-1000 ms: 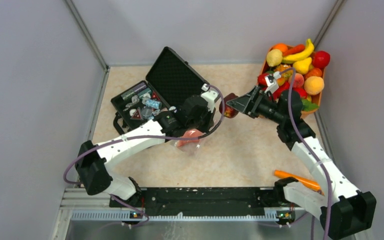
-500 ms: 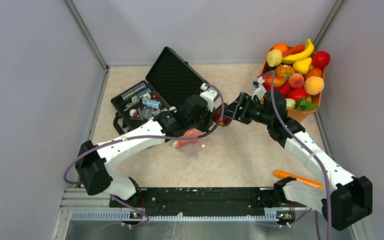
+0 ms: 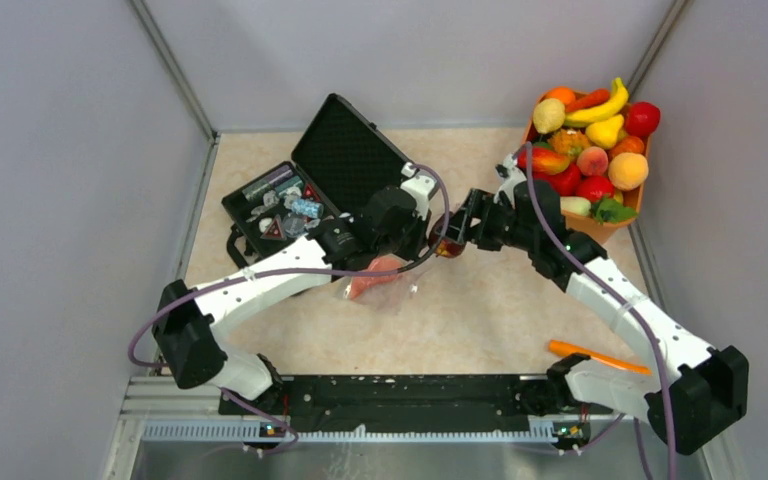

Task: Place the food in the zip-top bag and seal the zipper
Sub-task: Place the fake fruit in the zipper food storage bag.

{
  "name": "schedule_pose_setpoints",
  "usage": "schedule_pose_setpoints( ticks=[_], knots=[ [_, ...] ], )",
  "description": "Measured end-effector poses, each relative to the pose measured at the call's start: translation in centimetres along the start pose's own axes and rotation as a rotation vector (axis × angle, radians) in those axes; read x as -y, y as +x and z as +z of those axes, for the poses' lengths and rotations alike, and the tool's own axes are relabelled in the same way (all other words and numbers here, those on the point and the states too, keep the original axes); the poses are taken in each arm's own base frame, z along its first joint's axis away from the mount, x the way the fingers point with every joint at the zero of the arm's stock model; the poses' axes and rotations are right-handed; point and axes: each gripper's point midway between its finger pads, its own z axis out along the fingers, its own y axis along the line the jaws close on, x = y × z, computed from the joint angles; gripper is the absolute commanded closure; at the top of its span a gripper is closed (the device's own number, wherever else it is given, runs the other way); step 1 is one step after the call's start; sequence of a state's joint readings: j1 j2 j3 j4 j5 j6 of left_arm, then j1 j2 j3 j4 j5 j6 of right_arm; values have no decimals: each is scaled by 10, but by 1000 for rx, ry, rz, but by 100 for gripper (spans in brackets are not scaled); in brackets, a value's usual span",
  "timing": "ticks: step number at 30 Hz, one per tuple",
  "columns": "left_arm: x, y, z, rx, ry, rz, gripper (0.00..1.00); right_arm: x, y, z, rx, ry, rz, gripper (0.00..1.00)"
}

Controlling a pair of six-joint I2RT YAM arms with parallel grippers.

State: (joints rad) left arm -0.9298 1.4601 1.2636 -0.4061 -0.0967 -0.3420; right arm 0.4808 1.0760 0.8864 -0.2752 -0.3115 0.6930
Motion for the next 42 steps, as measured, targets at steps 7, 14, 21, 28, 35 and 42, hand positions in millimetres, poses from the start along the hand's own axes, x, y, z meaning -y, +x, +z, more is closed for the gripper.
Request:
schedule_pose_setpoints(
  ticks=[7,14,21,28,35,42],
  knots=[
    [-6,0,-1,-13,-22,15,100,-4,-5,8,-5,141,-103,62],
    [9,-8,-4,-1,30,24,100,13,-1,9,10,282,-157,60],
    [17,-11,-5,9,62,24,100,16,-7,8,40,312,-160,36],
    [17,-11,-5,10,60,24,100,10,-11,8,53,292,-162,28],
    [14,-13,-5,16,46,22,100,2,-16,3,69,265,-165,12],
    [14,-13,-5,16,47,22,100,-14,-22,-9,99,203,-164,22]
  ],
)
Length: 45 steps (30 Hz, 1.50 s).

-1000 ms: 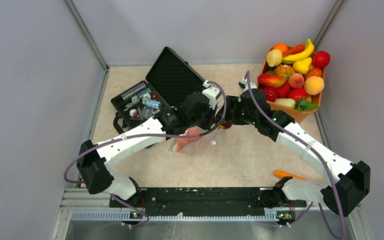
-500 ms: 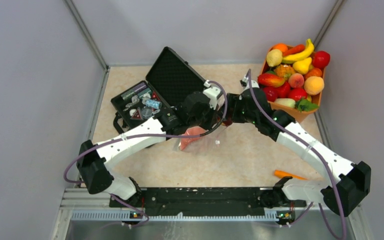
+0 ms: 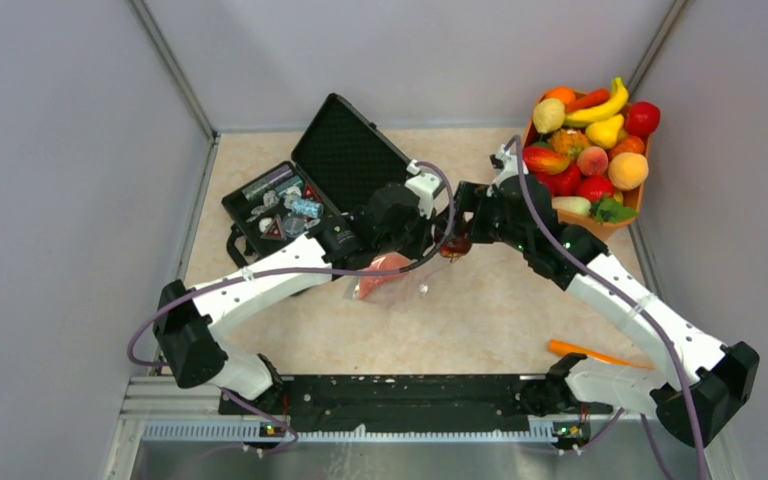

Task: Place the food in the zip-top bag and seal the zipper
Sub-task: Place the fake fruit in the zipper food storage bag.

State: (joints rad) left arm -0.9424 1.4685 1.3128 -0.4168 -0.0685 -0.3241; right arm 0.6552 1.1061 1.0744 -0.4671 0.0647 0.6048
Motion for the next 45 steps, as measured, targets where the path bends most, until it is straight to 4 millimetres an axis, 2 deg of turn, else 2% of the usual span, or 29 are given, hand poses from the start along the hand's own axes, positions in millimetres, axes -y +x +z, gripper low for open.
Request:
schedule_pose_setpoints(
  ticks=[2,6,7,12,15,19,21,24,27,29,31,33,37,42,45],
  knots=[
    [-1,2,0,-8,-6,1,100,-6,-6,-2,20,-27,5,38],
    [-2,4,-1,-17,-9,-6,100,-9,-8,-1,30,-40,16,50],
    [-2,5,-1,-21,-11,-8,100,-8,-8,1,35,-41,18,50],
    [-2,9,-2,-30,-5,-19,100,2,5,11,28,-21,45,30],
    [1,1,-3,-1,5,-30,100,8,15,12,1,-3,47,25],
    [1,-5,-2,22,3,-56,100,8,19,12,-19,-5,39,25],
    [-2,-5,-2,21,-8,-77,100,8,21,11,-26,-7,34,34],
    [-8,-5,-2,25,-36,-104,100,9,25,10,-47,-10,21,41],
    [-9,-7,-2,31,-40,-114,100,10,32,11,-69,-20,16,38],
    [-9,-8,-1,32,-35,-116,100,10,36,11,-83,-28,20,45],
    [-8,-8,-1,33,-31,-116,100,9,39,10,-93,-41,21,42],
    [-8,-9,-1,35,-28,-116,100,7,40,8,-91,-63,26,33],
    [-8,-9,-1,36,-29,-115,100,-2,31,-5,-28,-131,46,25],
    [-8,-11,-3,42,-29,-112,100,-11,3,-22,96,-195,77,27],
    [-7,-15,-8,56,-23,-113,100,-4,1,-18,100,-161,91,29]
  ],
)
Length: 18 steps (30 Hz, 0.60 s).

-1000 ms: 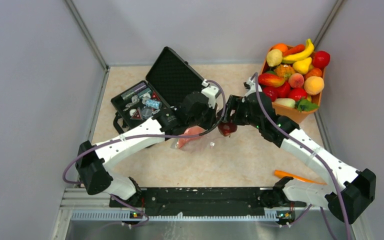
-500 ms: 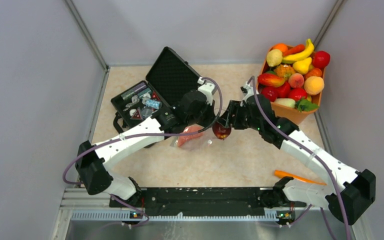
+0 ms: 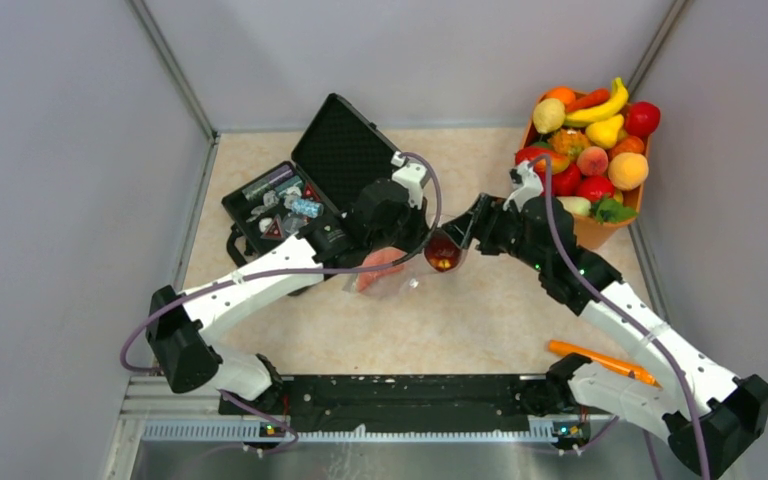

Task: Place the food in the zip-top bag and seal the zipper
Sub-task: Place the fake fruit in the zipper food storage bag, then adjust the zipper food storage bag at the center of the board.

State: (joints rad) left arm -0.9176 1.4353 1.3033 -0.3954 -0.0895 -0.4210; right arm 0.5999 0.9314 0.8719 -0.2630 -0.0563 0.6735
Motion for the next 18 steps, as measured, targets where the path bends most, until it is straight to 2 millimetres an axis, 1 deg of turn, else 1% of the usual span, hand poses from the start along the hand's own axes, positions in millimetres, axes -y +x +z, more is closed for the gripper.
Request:
schedule_pose_setpoints(
  ticks=[3,7,9,14,18],
  knots=[
    [1,-5,-5,18,3,-1,100,7,-1,-3,15,36,0,32],
    [0,-10,-10,37,-1,0,100,18,-11,-17,67,93,-6,39],
    [-1,-12,-11,45,-10,0,100,23,-11,-19,67,118,-4,48],
    [-2,-14,-12,52,-16,-1,100,32,-1,-16,33,150,8,57],
    [-2,-17,-15,63,-15,-2,100,39,11,-6,-16,173,13,60]
  ],
)
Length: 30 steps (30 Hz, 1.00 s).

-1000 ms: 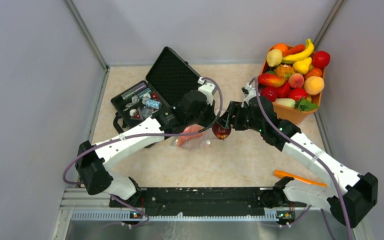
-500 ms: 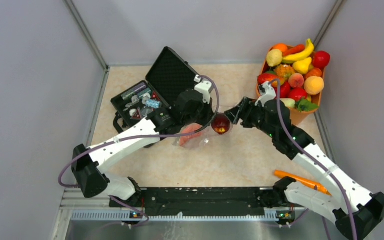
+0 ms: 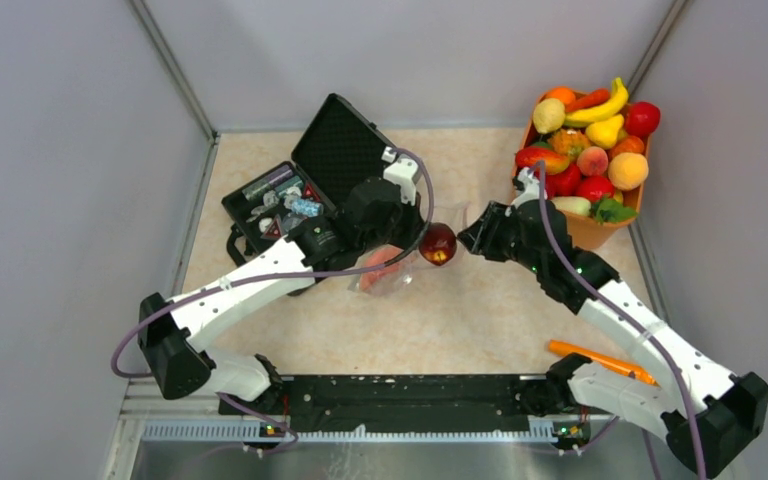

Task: Place the food in the zip-top bag and seal the zipper
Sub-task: Adjust the zipper food storage bag at the center of the board.

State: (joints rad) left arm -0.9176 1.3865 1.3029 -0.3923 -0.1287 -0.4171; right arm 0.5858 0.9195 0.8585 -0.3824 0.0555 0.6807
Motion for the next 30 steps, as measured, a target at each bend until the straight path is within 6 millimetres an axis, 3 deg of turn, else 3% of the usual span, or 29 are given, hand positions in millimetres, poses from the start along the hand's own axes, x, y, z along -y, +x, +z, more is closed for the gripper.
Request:
schedule_pose_setpoints(
  ticks=[1,3,8,10,15,21,30],
  knots=[
    [0,-1,-1,2,1,0,100,2,4,4,-18,9,-1,62],
    [1,-2,-2,8,5,-1,100,5,10,10,-42,21,-2,80],
    [2,-3,-2,8,12,0,100,4,15,18,-67,16,-11,84],
    [2,-3,-2,8,13,0,99,4,16,20,-73,12,-17,100],
    [2,-2,-2,7,13,21,75,1,15,22,-82,6,-28,100],
    [0,5,-4,-24,15,47,65,-6,-1,18,-43,8,-27,100],
    [8,24,-9,-112,84,74,49,-4,1,18,-51,16,-14,100]
  ],
)
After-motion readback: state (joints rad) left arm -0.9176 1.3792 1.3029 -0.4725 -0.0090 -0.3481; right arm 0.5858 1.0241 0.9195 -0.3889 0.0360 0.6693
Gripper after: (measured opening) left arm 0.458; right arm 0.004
